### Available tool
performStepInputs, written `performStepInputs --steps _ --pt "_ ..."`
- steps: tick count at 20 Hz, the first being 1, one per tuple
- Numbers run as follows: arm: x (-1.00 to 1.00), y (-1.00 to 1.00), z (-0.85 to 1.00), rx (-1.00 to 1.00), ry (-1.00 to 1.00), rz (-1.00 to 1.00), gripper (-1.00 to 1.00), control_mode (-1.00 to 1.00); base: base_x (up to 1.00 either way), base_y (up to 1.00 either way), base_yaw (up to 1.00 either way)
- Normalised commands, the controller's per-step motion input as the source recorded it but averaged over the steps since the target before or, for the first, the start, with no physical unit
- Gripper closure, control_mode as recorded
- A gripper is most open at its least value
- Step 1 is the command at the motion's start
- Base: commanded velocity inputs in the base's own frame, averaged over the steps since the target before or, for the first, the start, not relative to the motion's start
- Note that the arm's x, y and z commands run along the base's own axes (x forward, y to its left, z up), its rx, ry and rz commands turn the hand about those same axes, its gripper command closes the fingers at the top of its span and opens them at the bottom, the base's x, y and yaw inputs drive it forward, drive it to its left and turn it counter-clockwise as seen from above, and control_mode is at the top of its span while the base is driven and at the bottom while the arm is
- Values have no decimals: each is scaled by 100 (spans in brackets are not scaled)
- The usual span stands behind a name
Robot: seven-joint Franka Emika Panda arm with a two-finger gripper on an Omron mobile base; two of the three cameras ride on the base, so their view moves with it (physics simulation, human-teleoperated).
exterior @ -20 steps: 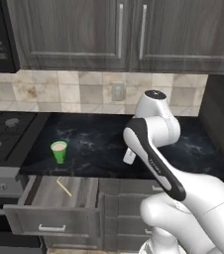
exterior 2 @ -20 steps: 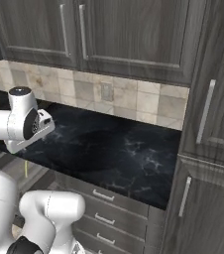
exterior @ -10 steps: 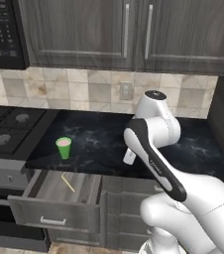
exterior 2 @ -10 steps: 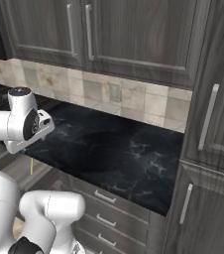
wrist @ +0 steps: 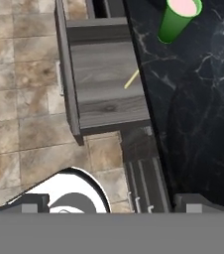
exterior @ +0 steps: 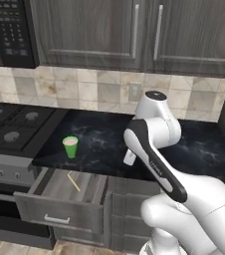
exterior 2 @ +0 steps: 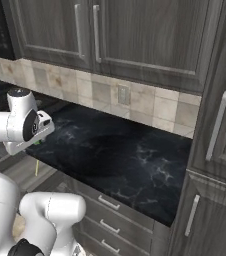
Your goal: Pick up the straw from the left drawer and put it inside the smoothie cup.
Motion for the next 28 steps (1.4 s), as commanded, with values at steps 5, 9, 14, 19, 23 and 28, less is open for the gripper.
performStepInputs --steps 5,9,14,19,23,28 --pt "0 0 0 0 0 0 -100 100 42 -3 5" --pt "0 0 0 0 0 0 -100 100 43 0 1" --pt "0 0 0 0 0 0 -100 100 12 0 0" --pt "0 0 0 0 0 0 -100 -100 0 0 0" --pt "0 0 0 0 0 0 -100 -100 0 0 0" --pt "0 16 0 0 1 0 -100 -100 0 0 0"
